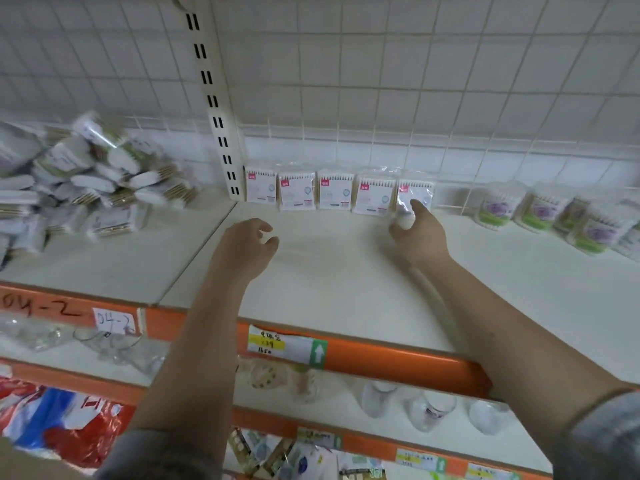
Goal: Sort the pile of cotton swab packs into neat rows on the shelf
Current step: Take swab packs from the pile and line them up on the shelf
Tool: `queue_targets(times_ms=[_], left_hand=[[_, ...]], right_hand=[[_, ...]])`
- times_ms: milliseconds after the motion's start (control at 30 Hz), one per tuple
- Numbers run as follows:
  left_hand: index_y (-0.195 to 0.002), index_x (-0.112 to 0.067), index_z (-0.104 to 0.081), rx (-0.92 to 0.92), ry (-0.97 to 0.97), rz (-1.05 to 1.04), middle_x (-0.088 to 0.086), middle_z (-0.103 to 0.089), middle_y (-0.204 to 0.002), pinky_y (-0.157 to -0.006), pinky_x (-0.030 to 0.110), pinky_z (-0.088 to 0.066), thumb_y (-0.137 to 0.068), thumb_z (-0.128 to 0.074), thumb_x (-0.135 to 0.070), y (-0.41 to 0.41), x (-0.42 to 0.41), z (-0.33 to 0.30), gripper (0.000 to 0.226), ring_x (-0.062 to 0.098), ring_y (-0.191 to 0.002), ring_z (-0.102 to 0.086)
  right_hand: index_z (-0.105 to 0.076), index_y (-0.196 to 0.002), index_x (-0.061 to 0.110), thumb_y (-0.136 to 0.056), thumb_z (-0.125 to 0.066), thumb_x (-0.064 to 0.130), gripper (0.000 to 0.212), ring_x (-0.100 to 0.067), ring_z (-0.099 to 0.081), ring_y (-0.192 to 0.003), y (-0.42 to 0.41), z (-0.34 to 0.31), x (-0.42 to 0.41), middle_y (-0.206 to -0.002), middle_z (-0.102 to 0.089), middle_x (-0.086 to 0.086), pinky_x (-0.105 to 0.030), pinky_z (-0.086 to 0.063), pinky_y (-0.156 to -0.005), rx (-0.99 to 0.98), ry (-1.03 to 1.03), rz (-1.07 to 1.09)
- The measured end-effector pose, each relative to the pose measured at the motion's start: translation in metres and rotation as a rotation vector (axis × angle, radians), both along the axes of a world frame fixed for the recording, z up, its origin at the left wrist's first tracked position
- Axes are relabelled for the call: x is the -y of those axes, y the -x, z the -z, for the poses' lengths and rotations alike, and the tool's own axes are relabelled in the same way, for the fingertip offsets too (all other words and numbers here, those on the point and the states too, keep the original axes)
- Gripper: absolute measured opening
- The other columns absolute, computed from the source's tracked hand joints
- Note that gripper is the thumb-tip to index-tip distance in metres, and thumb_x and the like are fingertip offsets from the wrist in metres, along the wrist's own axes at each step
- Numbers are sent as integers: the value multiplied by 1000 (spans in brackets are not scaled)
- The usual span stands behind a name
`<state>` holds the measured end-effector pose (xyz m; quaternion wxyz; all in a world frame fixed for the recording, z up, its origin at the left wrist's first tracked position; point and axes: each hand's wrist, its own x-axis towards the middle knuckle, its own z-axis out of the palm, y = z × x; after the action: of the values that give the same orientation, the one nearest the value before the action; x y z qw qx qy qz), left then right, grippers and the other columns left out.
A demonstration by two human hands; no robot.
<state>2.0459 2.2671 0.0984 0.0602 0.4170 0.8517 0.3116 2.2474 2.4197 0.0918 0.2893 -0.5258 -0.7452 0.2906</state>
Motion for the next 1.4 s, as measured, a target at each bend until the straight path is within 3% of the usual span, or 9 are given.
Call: queue_targets(times_ms=[67,133,200,500,833,1000,1167,1400], left_hand=[[-119,-13,-60,-11,-32,-27,6,-62,-117,-84,25,-38,-91,-57,-24,6,16,-2,30,21,-108,-55],[-118,-14,-61,-20,-72,-63,5,-62,-116,-86,26,-38,-91,-57,-24,14,33,-5,29,21,-109,-55],[-117,-15,-61,-35,-107,-100,4,-62,-115,-89,28,-39,-91,-56,-24,26,50,-8,28,21,-110,-54],[-118,-15,-60,-47,-148,-201,3,-61,-117,-82,27,-38,-92,-54,-25,114,111,-12,28,20,-107,-55],[-112,-10,-65,-165,-163,-69,11,-66,-113,-83,29,-40,-89,-58,-18,271,149,-25,25,27,-106,-59],[-116,-13,-63,-105,-129,-57,8,-64,-118,-84,27,-39,-90,-57,-20,328,174,-32,28,23,-109,-58],[-114,-12,-64,-69,-145,-5,7,-66,-114,-83,23,-39,-90,-58,-18,355,188,-28,26,19,-104,-60],[-108,-14,-67,-70,-251,102,-1,-68,-102,-79,21,-42,-92,-57,-17,355,194,-30,20,8,-93,-60]], right_hand=[[-39,-137,9,-89,-54,17,51,-27,-54,-110,9,-1,14,-125,-56,-7,-23,-33,-73,49,6,-72],[-30,-146,11,-90,-55,20,62,-23,-47,-126,19,-4,30,-144,-44,-4,-23,-36,-91,75,30,-141],[-25,-148,11,-92,-55,21,64,-21,-40,-132,30,-5,45,-149,-38,-3,-26,-33,-103,92,53,-202],[-32,-145,11,-92,-55,21,58,-19,-43,-130,111,-3,106,-145,-43,-3,-19,-29,-99,170,12,-326],[-35,-144,13,-92,-55,23,56,-18,-40,-132,267,-10,158,-143,-44,-2,-20,-28,-101,140,-33,-289],[-40,-140,10,-92,-55,21,52,-18,-45,-129,326,-6,186,-139,-49,-4,-23,-31,-102,155,15,-294],[-43,-138,9,-91,-56,29,52,-20,-48,-124,369,-4,199,-137,-51,-6,-24,-33,-100,155,27,-275],[-33,-143,7,-94,-49,42,63,-24,-37,-134,401,-4,194,-147,-40,-9,-28,-29,-102,265,60,-254]])
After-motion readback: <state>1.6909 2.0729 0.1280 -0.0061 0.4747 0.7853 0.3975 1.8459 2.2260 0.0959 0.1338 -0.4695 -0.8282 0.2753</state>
